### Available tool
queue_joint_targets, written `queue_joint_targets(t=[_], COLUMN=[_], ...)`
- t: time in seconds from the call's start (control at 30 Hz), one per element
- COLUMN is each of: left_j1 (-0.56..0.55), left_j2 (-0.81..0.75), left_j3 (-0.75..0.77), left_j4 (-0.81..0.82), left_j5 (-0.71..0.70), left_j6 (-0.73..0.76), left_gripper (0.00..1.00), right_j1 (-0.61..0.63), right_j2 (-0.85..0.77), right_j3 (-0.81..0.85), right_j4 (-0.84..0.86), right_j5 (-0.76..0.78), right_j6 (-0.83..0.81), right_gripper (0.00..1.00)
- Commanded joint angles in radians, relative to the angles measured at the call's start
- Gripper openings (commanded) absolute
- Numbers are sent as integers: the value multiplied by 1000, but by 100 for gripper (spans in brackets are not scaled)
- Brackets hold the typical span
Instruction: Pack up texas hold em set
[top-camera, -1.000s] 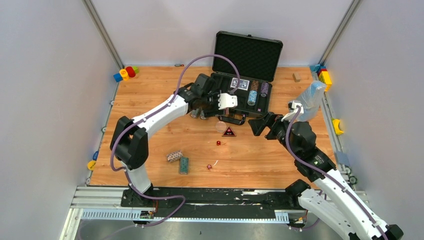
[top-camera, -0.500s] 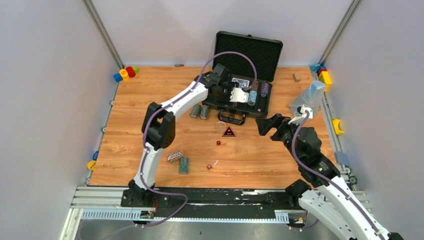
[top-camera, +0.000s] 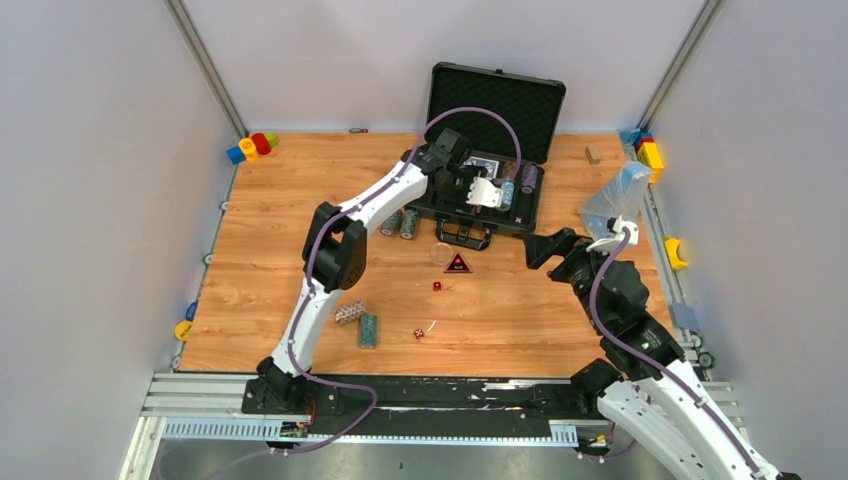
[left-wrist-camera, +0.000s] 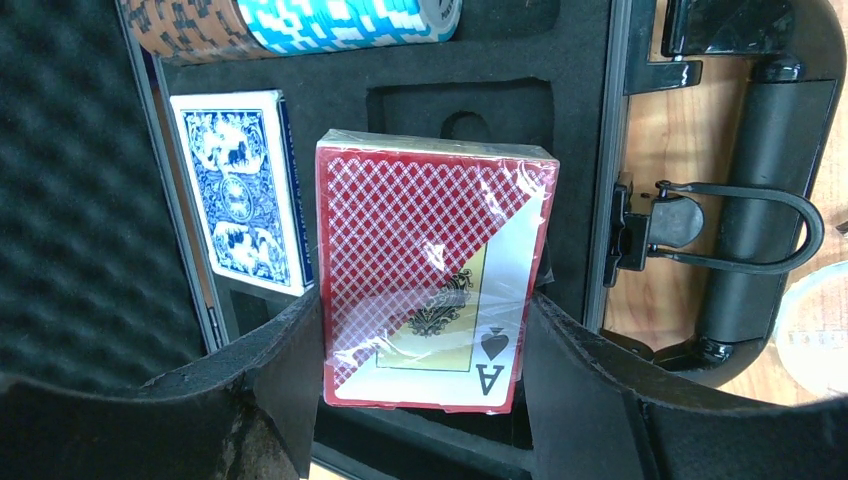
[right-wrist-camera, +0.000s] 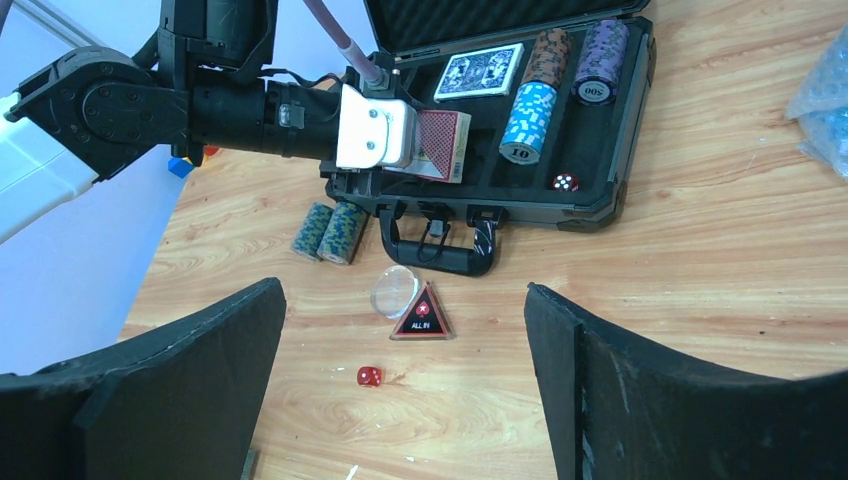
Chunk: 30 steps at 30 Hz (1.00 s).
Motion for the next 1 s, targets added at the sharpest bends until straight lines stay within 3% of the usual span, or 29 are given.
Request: queue_joint_targets(t=[0.0, 0.07, 0.13, 0.17, 0.23, 0.27, 0.6, 0.73, 0.83, 0.97], left_j1=[-17, -24, -26, -27, -27, -27, -28, -30, -28, -27], left_j2=[13, 14, 2, -5, -33, -50, -230, -301, -239, -136], left_j3=[39, 46, 48, 45, 25, 20, -134, -242, -118, 37], left_j4=[19, 1, -16, -17, -17, -17, 233, 461, 391, 208], left_j5=[12, 26, 54, 61, 78, 80, 44, -222, -454, -526], left_j6=[33, 36, 14, -2, -15, -18, -339, -825, -1033, -1253], left_gripper=[46, 49, 58, 80, 97, 99, 100, 100, 96, 88], right_j1=[1, 0, 0, 0, 0, 0, 0, 0, 0, 0], right_j2=[4, 4, -1, -3, -12, -16, -41, -44, -42, -41], right_j3=[3, 5, 4, 2, -2, -3, -17, -27, -29, -30], right_j4=[17, 16, 16, 17, 17, 17, 17, 16, 17, 20], right_j5=[26, 26, 27, 28, 26, 25, 11, 3, -7, -16], right_j6=[-15, -15, -13, -13, -12, -10, -5, 1, 5, 5], right_gripper=[91, 91, 91, 91, 91, 91, 91, 91, 91, 91])
